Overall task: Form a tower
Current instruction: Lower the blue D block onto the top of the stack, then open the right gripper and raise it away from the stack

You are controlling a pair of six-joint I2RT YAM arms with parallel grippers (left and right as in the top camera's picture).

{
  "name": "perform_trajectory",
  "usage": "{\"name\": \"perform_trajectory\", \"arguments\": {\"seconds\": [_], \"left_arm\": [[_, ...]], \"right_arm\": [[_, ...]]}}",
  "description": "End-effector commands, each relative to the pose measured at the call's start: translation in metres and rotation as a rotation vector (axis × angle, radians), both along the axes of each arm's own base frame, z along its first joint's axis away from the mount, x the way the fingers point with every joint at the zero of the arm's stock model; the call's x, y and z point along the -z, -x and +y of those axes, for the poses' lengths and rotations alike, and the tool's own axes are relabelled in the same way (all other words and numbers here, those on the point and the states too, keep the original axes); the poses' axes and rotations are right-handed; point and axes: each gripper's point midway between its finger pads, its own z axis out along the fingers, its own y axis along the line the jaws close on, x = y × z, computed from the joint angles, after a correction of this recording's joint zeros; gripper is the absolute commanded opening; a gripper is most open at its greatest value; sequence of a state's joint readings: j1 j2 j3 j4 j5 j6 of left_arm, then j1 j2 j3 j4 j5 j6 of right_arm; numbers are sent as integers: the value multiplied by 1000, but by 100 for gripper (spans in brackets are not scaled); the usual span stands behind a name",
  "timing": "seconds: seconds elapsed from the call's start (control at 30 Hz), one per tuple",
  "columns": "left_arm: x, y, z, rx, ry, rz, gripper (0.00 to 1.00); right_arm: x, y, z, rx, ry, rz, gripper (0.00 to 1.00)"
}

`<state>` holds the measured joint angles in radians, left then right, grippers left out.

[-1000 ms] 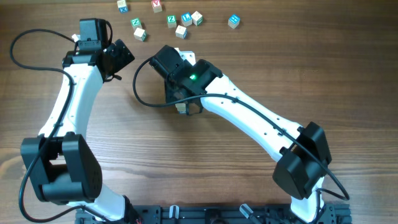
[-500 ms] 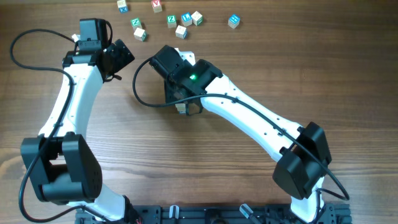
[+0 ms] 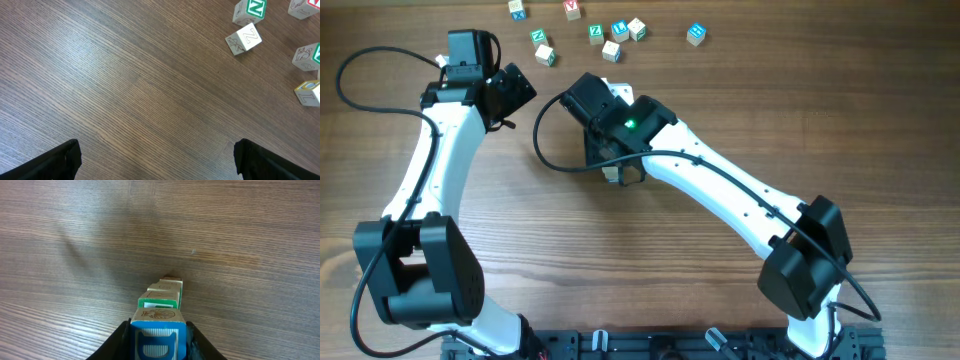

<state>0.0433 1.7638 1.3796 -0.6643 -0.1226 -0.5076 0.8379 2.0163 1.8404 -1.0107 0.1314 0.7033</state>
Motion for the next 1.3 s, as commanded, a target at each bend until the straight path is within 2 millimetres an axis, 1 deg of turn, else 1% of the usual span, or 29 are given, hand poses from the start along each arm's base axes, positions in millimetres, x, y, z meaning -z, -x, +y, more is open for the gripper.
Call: {"name": "perform_trajectory", "arguments": {"seconds": [0.0, 0.23, 0.3, 0.43, 0.5, 0.57, 0.6, 0.77, 0.93, 1.1, 1.23, 1.27], "left_arm": [[-3, -4, 2, -10, -3, -11, 100], [-3, -4, 2, -10, -3, -11, 100], [-3, -4, 2, -10, -3, -11, 100], [-3, -4, 2, -10, -3, -11, 100], [-3, -4, 2, -10, -3, -11, 100], [-3, -4, 2, -10, -3, -11, 100], [-3, -4, 2, -10, -3, -11, 100], [-3, -4, 2, -10, -3, -11, 100], [-3, -4, 2, -10, -3, -11, 100], [-3, -4, 2, -10, -3, -11, 100], [-3, -4, 2, -10, -3, -11, 100], [-3, -4, 2, -10, -3, -11, 100]], "right_arm": [[14, 2, 1, -2, 19, 29, 32], [14, 2, 1, -2, 19, 29, 38], [14, 2, 1, -2, 19, 28, 43], [14, 1, 2, -2, 14, 24, 51], [13, 1, 3, -2, 12, 22, 49], [13, 1, 3, -2, 11, 22, 39], [13, 1, 3, -2, 11, 22, 38], [13, 0, 4, -4, 9, 19, 38], [11, -1, 10, -40, -8, 11, 37], [12, 0, 9, -40, -5, 13, 39], [11, -2, 6, -33, 6, 4, 50], [10, -7, 4, -22, 20, -18, 57]]}}
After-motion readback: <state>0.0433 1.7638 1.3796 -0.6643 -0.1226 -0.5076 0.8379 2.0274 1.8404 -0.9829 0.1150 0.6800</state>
